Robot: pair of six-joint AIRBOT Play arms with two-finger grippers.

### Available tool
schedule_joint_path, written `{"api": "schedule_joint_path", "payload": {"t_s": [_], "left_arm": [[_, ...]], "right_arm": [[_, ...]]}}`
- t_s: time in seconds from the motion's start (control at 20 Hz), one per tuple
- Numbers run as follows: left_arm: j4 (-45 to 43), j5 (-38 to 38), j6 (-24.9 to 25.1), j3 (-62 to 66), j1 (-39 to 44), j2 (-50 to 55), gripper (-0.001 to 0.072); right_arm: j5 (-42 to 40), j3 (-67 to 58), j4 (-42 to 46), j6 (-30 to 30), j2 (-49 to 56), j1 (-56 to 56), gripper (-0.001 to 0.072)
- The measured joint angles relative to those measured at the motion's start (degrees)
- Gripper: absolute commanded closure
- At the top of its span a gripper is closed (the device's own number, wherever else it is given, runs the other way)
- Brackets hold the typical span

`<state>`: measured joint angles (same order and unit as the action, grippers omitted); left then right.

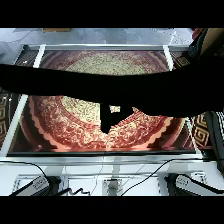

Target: Fold the clothes and pants, and hang the long-sleeved shirts on hangers.

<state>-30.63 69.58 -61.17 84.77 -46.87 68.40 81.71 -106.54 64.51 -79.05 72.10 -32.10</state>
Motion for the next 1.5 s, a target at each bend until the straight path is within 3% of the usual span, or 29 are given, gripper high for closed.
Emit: {"api": "schedule_joint_path", "payload": {"t_s": [0.35,0.65,0.8,0.95,1.2,1.5], "left_arm": [[-9.7,4.0,-6.6,-0.1,-1.6,-0.4,0.0702],[-17.1,5.2,-7.7,-0.2,8.0,5.9,0.0702],[-18.4,0.6,-8.0,-0.2,13.8,11.1,0.0702],[-18.6,-9.6,-11.2,-0.2,19.2,16.0,0.0702],[-14.2,-28.3,-17.6,-0.2,26.2,23.8,0.0699],[-9.4,-41.0,-19.7,-0.2,30.9,30.9,0.0699]], "right_arm": [[4.4,0.8,8.2,-1.1,-1.9,-0.1,0.0695],[5.2,9.6,7.5,-1.2,2.1,0.0,0.0695],[2.7,12.8,5.1,-1.3,6.6,0.0,0.0695],[-5.5,14.0,1.1,-1.7,11.0,0.2,0.0695],[-26.1,14.6,-3.3,-5.6,18.3,5.6,0.0693],[-53.4,14.7,-4.5,-7.1,26.0,15.8,0.0694]]}}
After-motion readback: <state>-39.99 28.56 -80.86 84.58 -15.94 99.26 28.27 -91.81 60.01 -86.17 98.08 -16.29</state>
